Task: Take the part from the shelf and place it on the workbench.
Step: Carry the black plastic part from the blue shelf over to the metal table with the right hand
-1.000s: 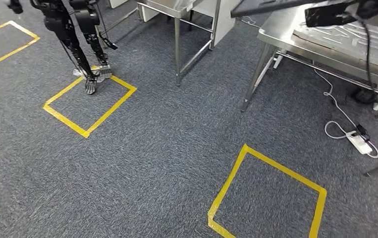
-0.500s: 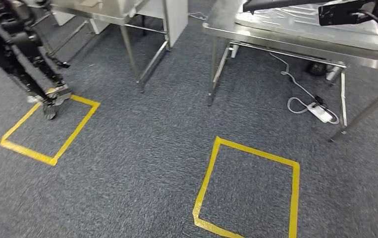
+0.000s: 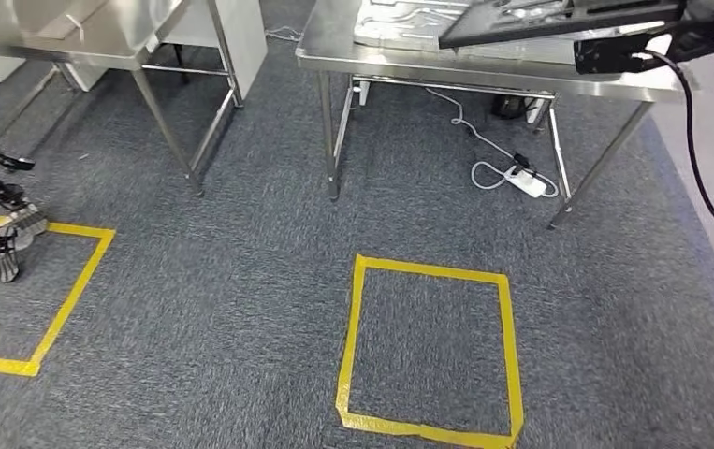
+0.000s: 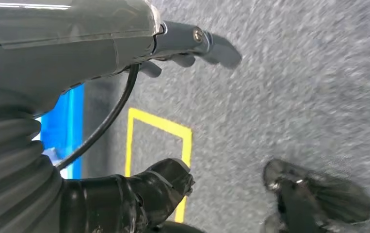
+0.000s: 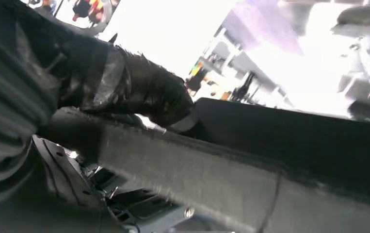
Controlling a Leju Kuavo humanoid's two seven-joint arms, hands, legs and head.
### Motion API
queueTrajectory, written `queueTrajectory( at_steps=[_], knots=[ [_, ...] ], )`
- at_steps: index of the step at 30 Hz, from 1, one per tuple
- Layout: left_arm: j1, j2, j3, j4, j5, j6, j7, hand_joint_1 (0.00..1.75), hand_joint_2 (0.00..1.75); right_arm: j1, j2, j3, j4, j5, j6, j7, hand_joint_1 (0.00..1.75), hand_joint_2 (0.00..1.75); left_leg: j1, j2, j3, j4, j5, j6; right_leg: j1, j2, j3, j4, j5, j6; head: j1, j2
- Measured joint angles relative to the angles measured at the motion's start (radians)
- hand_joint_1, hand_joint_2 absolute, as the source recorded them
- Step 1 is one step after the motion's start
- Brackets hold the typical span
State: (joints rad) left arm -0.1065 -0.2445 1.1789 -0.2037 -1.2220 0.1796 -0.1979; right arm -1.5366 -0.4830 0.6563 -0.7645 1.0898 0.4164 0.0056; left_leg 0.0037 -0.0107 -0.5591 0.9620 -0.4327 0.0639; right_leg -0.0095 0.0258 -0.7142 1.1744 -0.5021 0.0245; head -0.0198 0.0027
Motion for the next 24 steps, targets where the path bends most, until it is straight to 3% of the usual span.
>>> queueTrajectory(
  at_steps=[2, 3, 6, 8, 11, 13, 16, 17, 18, 19, 21, 22, 24],
  knots=[
    [0.0, 0.0, 0.0, 0.0, -0.001, 0.0, -0.002, 0.0, 1.75, 0.013, 0.0, 0.006, -0.004, 0.006, -0.01, -0.003, 1.75, 1.75, 0.007, 0.015, 0.004, 0.002, -0.006, -0.008, -0.017, -0.02, -0.046, 0.093, -0.025, 0.018, 0.0, 0.0],
    [0.0, -0.001, 0.0, 0.0, -0.001, -0.001, -0.003, 0.0, 1.75, 0.019, 0.0, 0.009, -0.005, 0.007, -0.01, -0.005, 1.75, 1.75, 0.012, 0.02, 0.006, 0.005, -0.01, -0.014, -0.026, -0.023, -0.046, 0.091, -0.011, 0.027, 0.0, 0.0],
    [0.0, -0.001, 0.0, 0.0, -0.002, -0.001, -0.004, 0.0, 1.75, 0.025, -0.001, 0.017, -0.011, 0.008, -0.01, -0.006, 1.75, 1.75, 0.024, 0.03, 0.004, 0.033, -0.032, -0.04, -0.041, -0.032, 0.039, -0.079, 0.076, 0.049, 0.0, 0.0],
    [-0.001, -0.001, 0.001, 0.0, -0.002, -0.001, -0.005, 0.0, 1.75, 0.027, -0.002, 0.018, -0.018, 0.008, -0.012, -0.006, 1.75, 1.75, 0.023, 0.033, -0.001, 0.049, -0.045, -0.057, -0.037, -0.032, 0.071, -0.142, 0.087, 0.044, -0.001, 0.0],
    [-0.002, -0.001, 0.001, 0.0, -0.002, 0.0, -0.003, 0.0, 1.75, 0.036, -0.002, 0.021, -0.025, 0.008, -0.014, -0.006, 1.75, 1.75, 0.025, 0.033, -0.002, 0.054, -0.052, -0.072, -0.032, -0.027, 0.067, -0.136, 0.079, 0.017, -0.004, 0.0],
    [-0.002, -0.001, 0.001, 0.0, -0.002, 0.0, -0.002, 0.0, 1.75, 0.038, 0.001, 0.024, -0.031, 0.008, -0.015, -0.006, 1.75, 1.75, 0.027, 0.029, -0.023, 0.101, -0.085, -0.078, -0.033, -0.025, 0.068, -0.137, 0.078, 0.0, -0.004, 0.0],
    [-0.002, -0.001, 0.001, 0.0, -0.002, 0.0, -0.002, 0.0, 1.75, 0.04, 0.003, 0.03, -0.035, 0.006, -0.015, -0.006, 1.75, 1.75, 0.025, 0.021, -0.12, 0.296, -0.17, -0.076, -0.024, -0.021, 0.07, -0.137, 0.075, -0.013, -0.005, 0.0],
    [-0.001, -0.001, 0.001, 0.0, -0.001, 0.0, -0.002, 0.0, 1.75, 0.043, 0.003, 0.032, -0.036, 0.005, -0.014, -0.007, 1.75, 1.75, 0.023, 0.02, -0.147, 0.342, -0.178, -0.073, -0.02, -0.018, 0.071, -0.136, 0.074, -0.015, -0.005, 0.0],
    [-0.001, -0.001, 0.001, 0.0, 0.0, 0.0, -0.003, 0.0, 1.75, 0.045, 0.003, 0.035, -0.036, 0.002, -0.012, -0.008, 1.75, 1.75, 0.021, 0.02, -0.157, 0.351, -0.165, -0.067, -0.015, -0.016, 0.073, -0.136, 0.073, -0.017, -0.005, 0.0],
    [0.0, -0.001, 0.001, 0.0, 0.0, 0.0, -0.005, 0.0, 1.75, 0.047, 0.003, 0.037, -0.036, -0.002, -0.01, -0.01, 1.75, 1.75, 0.017, 0.019, -0.147, 0.319, -0.134, -0.059, -0.011, -0.013, 0.076, -0.136, 0.072, -0.019, -0.005, 0.0],
    [0.0, 0.0, 0.002, 0.0, 0.001, 0.0, -0.011, 0.0, 1.75, 0.047, 0.003, 0.04, -0.037, -0.009, -0.007, -0.015, 1.75, 1.75, 0.008, 0.016, -0.093, 0.188, -0.059, -0.038, -0.004, -0.01, 0.082, -0.136, 0.069, -0.021, -0.005, 0.0],
    [0.0, 0.001, 0.002, 0.0, 0.002, -0.001, -0.015, 0.0, 1.75, 0.047, 0.002, 0.04, -0.037, -0.011, -0.005, -0.017, 1.75, 1.75, 0.004, 0.014, -0.067, 0.129, -0.037, -0.029, -0.002, -0.009, 0.082, -0.135, 0.068, -0.02, -0.004, 0.0],
    [-0.001, 0.003, 0.002, 0.0, 0.001, -0.002, -0.021, 0.0, 1.75, 0.049, -0.001, 0.041, -0.037, -0.016, -0.004, -0.02, 1.75, 1.75, -0.001, 0.014, -0.046, 0.074, -0.032, -0.02, -0.001, -0.009, 0.08, -0.132, 0.071, -0.012, -0.004, 0.0]
  ],
)
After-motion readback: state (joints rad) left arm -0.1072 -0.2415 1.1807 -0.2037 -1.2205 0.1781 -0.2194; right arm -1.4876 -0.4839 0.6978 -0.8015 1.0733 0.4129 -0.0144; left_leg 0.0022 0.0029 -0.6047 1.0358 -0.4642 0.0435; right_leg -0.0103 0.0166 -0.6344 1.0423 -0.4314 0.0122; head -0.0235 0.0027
